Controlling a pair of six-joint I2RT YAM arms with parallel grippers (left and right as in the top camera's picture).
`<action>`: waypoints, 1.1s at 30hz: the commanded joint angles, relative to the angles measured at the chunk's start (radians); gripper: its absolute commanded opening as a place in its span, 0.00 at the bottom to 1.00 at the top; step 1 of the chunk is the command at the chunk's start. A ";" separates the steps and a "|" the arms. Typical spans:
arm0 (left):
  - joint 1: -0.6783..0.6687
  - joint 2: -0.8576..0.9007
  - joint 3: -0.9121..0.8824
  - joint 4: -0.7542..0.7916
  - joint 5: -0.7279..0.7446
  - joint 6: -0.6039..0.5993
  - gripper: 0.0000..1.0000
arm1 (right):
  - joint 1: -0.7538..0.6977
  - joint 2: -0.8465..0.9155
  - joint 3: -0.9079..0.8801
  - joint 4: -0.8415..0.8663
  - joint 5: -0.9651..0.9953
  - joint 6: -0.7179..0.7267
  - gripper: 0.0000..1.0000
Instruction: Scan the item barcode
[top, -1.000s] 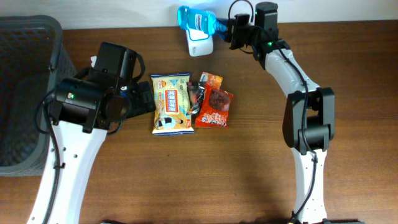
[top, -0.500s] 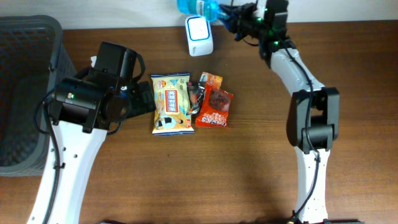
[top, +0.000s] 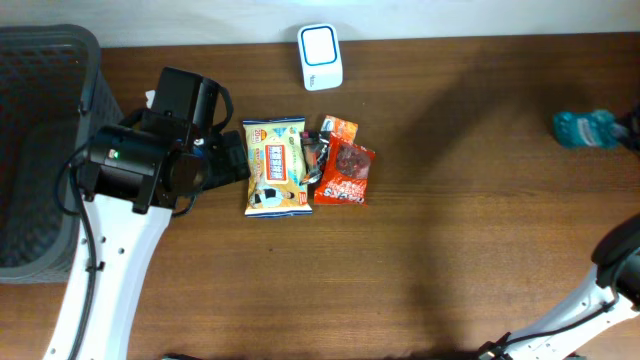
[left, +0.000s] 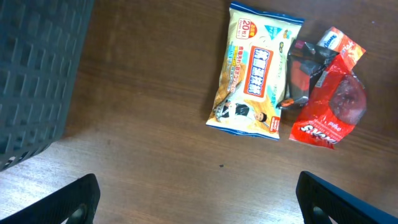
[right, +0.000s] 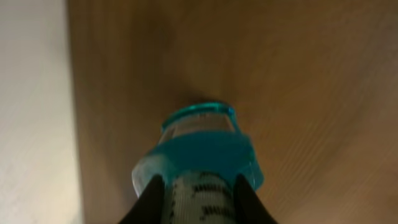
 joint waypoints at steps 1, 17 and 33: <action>0.001 -0.006 0.005 0.002 0.000 0.009 0.99 | -0.081 -0.065 0.018 -0.034 0.207 -0.116 0.15; 0.001 -0.006 0.005 0.002 0.000 0.009 0.99 | -0.122 -0.135 0.150 -0.023 0.228 -0.324 0.98; 0.001 -0.006 0.005 0.002 0.000 0.009 0.99 | 0.627 0.064 0.168 0.103 0.036 -0.324 0.04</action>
